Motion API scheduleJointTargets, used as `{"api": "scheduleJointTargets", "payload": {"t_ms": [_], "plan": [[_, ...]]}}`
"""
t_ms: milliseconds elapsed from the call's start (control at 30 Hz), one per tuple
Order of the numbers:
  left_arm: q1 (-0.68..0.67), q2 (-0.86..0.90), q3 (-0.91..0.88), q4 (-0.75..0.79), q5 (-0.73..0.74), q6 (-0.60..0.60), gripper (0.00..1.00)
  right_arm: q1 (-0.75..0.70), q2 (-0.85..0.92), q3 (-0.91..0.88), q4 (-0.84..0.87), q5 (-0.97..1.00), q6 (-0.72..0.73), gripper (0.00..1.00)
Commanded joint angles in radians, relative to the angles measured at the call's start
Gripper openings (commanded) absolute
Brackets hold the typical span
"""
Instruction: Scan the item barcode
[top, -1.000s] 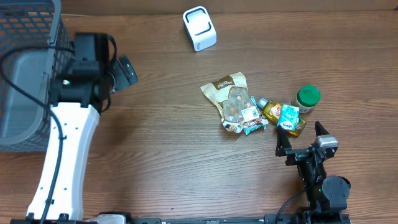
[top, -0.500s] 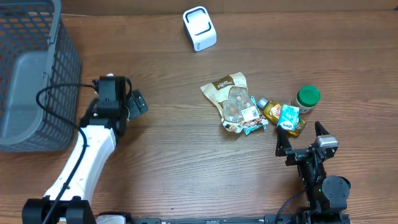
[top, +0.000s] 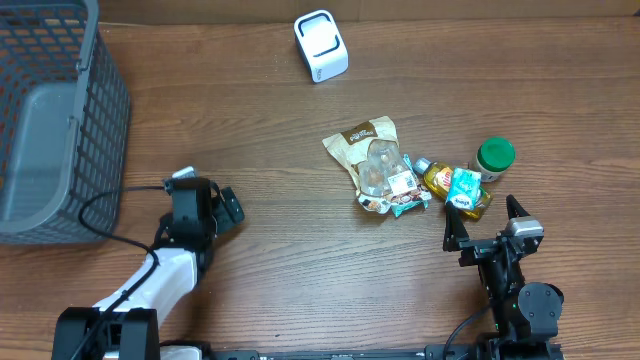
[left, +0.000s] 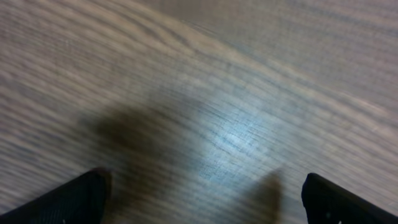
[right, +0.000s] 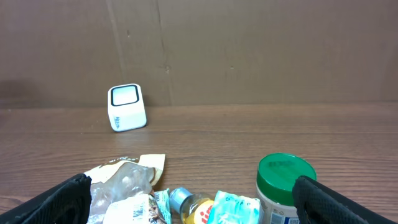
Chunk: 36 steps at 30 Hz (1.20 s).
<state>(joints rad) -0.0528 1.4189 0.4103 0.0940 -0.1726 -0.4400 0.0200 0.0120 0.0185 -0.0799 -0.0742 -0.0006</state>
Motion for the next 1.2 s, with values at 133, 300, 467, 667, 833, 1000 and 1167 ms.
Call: {"api": "scheduleJointTargets", "payload": {"t_ms": [133, 300, 467, 667, 833, 1000, 1167], "plan": [[-0.006, -0.035, -0.138, 0.183, 0.014, 0.037, 0.99, -0.005, -0.009, -0.011, 0.003, 0.001, -0.005, 1.0], [-0.006, -0.035, -0.192, 0.275, 0.034, 0.037, 1.0, -0.005, -0.009, -0.011, 0.003, 0.001, -0.005, 1.0], [-0.006, -0.035, -0.243, 0.325, 0.044, 0.031, 0.99, -0.005, -0.009, -0.011, 0.003, 0.001, -0.005, 1.0], [-0.006, -0.041, -0.344, 0.463, 0.069, -0.005, 0.99, -0.005, -0.009, -0.011, 0.003, 0.001, -0.005, 1.0], [-0.006, -0.1, -0.406, 0.439, 0.074, -0.013, 0.99, -0.005, -0.009, -0.011, 0.003, 0.001, -0.004, 1.0], [-0.006, -0.241, -0.406, 0.32, 0.069, 0.022, 1.0, -0.005, -0.009, -0.011, 0.003, 0.001, -0.005, 1.0], [-0.006, -0.389, -0.406, 0.158, 0.056, 0.045, 1.0, -0.005, -0.009, -0.011, 0.003, 0.001, -0.005, 1.0]]}}
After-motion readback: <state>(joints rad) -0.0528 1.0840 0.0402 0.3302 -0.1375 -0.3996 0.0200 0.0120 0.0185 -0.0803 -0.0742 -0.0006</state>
